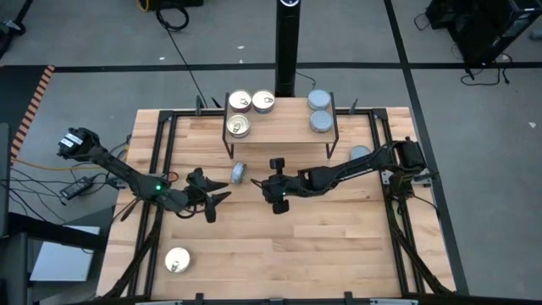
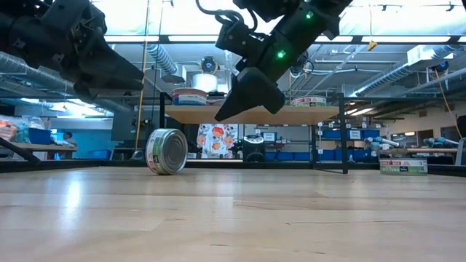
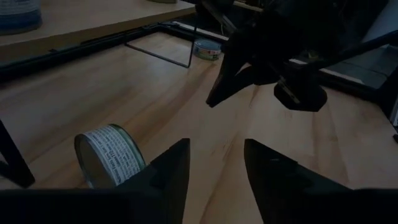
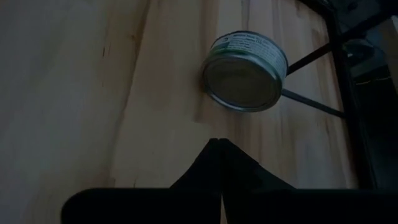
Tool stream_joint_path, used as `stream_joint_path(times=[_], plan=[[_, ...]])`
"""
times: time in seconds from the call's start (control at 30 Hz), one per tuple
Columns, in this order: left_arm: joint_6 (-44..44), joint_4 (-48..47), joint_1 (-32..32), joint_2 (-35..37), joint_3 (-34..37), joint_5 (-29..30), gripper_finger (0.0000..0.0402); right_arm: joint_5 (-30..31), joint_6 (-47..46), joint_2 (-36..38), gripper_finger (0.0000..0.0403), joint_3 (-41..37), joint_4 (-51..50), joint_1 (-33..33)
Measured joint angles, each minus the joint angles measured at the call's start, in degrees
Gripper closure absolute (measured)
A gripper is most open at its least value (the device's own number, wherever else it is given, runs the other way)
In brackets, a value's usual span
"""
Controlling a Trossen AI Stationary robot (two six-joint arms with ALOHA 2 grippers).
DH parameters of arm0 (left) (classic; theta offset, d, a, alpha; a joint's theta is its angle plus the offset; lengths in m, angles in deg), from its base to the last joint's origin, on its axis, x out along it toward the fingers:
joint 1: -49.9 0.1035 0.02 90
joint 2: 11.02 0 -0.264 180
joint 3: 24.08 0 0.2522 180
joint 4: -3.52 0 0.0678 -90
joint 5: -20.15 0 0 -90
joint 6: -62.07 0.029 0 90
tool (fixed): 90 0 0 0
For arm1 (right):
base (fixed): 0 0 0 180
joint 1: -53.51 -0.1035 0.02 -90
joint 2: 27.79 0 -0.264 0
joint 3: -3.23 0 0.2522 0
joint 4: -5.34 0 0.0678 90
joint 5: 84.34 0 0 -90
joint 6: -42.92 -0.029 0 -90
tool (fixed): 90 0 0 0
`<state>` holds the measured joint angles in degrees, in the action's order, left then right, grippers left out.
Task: Stack canned seafood by type on shelf
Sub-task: Put the left green tuna can on the shelf
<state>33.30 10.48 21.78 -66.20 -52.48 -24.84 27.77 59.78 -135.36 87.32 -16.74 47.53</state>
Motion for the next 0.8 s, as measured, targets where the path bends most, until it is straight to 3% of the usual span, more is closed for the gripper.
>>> stream_joint_path(times=[0.13, 0.4, 0.8], plan=[[1.47, -0.49, 0.00, 0.00, -0.20, 0.01, 0.0252, 1.85, -0.53, 0.36, 0.0400, -1.56, -0.02, -0.96], [1.31, -10.92, 0.02, -2.09, -6.66, 4.07, 0.0241, 2.92, -3.77, 4.40, 0.0400, -8.09, 2.89, -1.81], [-2.36, -17.48, 2.15, -12.24, -15.90, 4.31, 0.0165, 2.93, -7.09, 13.81, 0.0400, -16.63, 8.59, -1.81]])
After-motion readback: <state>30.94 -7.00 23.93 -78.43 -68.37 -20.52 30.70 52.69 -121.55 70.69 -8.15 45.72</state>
